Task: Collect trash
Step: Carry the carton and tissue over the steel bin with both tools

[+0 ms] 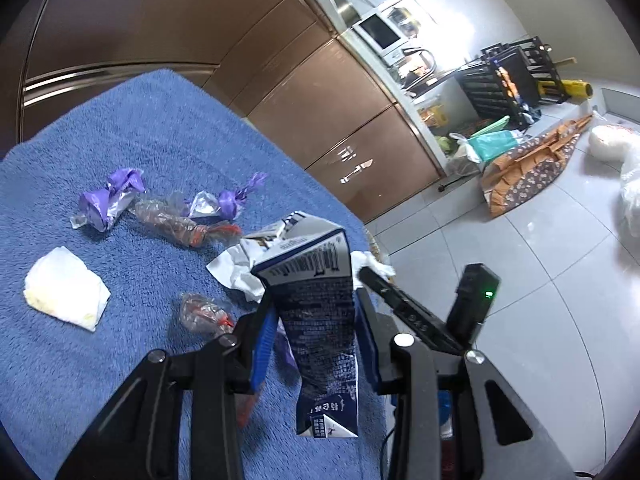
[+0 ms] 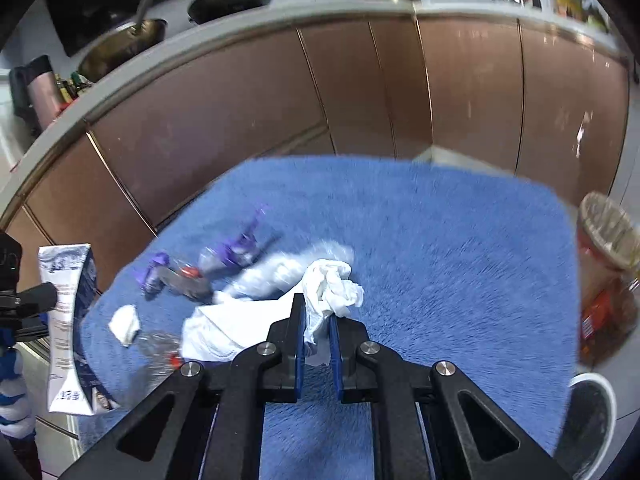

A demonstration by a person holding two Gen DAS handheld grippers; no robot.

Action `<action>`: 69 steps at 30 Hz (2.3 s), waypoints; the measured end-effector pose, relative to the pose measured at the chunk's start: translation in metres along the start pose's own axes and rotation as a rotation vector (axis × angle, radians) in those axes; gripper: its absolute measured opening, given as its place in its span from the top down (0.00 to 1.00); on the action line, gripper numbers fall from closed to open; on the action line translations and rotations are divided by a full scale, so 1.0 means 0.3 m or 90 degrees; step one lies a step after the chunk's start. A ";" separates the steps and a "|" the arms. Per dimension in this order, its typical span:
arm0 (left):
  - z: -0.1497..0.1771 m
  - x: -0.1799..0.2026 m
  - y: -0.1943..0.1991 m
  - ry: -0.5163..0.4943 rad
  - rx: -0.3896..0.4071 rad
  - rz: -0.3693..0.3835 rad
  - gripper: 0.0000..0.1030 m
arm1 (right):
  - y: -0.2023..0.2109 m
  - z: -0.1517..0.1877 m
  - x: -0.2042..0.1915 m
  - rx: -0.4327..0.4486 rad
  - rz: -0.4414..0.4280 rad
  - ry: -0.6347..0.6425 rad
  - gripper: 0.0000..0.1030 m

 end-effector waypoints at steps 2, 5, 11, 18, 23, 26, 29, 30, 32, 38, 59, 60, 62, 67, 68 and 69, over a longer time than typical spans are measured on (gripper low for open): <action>0.005 0.019 0.033 -0.007 0.007 0.005 0.66 | 0.071 -0.015 -0.028 0.021 0.006 0.011 0.90; 0.014 0.046 0.089 -0.014 0.018 0.014 0.66 | 0.190 -0.028 -0.077 0.054 0.011 0.023 0.90; 0.024 0.107 0.206 -0.040 0.044 0.030 0.66 | 0.367 -0.034 -0.152 0.101 0.024 0.041 0.90; 0.058 0.185 0.310 -0.073 0.060 0.050 0.66 | 0.568 0.008 -0.203 0.153 0.062 0.047 0.90; 0.094 0.246 0.360 -0.092 0.065 0.067 0.66 | 0.672 0.046 -0.210 0.178 0.090 0.040 0.90; 0.115 0.290 0.374 -0.106 0.064 0.070 0.66 | 0.735 0.075 -0.203 0.194 0.110 0.033 0.90; 0.134 0.331 0.368 -0.121 0.057 0.072 0.66 | 0.792 0.107 -0.179 0.209 0.125 0.016 0.90; 0.139 0.347 0.361 -0.127 0.053 0.072 0.66 | 0.808 0.116 -0.169 0.213 0.131 0.010 0.90; 0.151 0.376 0.343 -0.138 0.045 0.072 0.66 | 0.836 0.139 -0.129 0.222 0.143 -0.011 0.90; 0.186 0.481 0.232 -0.176 0.005 0.077 0.66 | 0.887 0.198 -0.016 0.232 0.172 -0.063 0.90; 0.384 0.805 -0.657 -0.307 -0.225 0.084 0.66 | 0.817 0.455 0.539 0.151 0.386 -0.238 0.88; 0.395 0.816 -0.696 -0.310 -0.233 0.083 0.66 | 0.813 0.466 0.557 0.147 0.391 -0.243 0.88; 0.425 0.841 -0.798 -0.321 -0.252 0.079 0.66 | 0.797 0.488 0.599 0.137 0.404 -0.256 0.88; 0.498 0.902 -1.029 -0.350 -0.286 0.060 0.66 | 0.746 0.525 0.694 0.107 0.438 -0.269 0.88; 0.515 0.907 -1.071 -0.354 -0.292 0.056 0.66 | 0.735 0.529 0.712 0.102 0.444 -0.270 0.88; 0.530 0.912 -1.114 -0.357 -0.298 0.052 0.66 | 0.725 0.532 0.727 0.097 0.451 -0.271 0.88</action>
Point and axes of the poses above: each gripper's, at about its wrist camera, not at the fingertips, and y roughly against the way its jaws point, x to its right, z to its underside, the point moved 4 cm from there along -y, roughly the way its jaws point, and after that the axes turned 2 degrees about x, right-handed, at the moved point
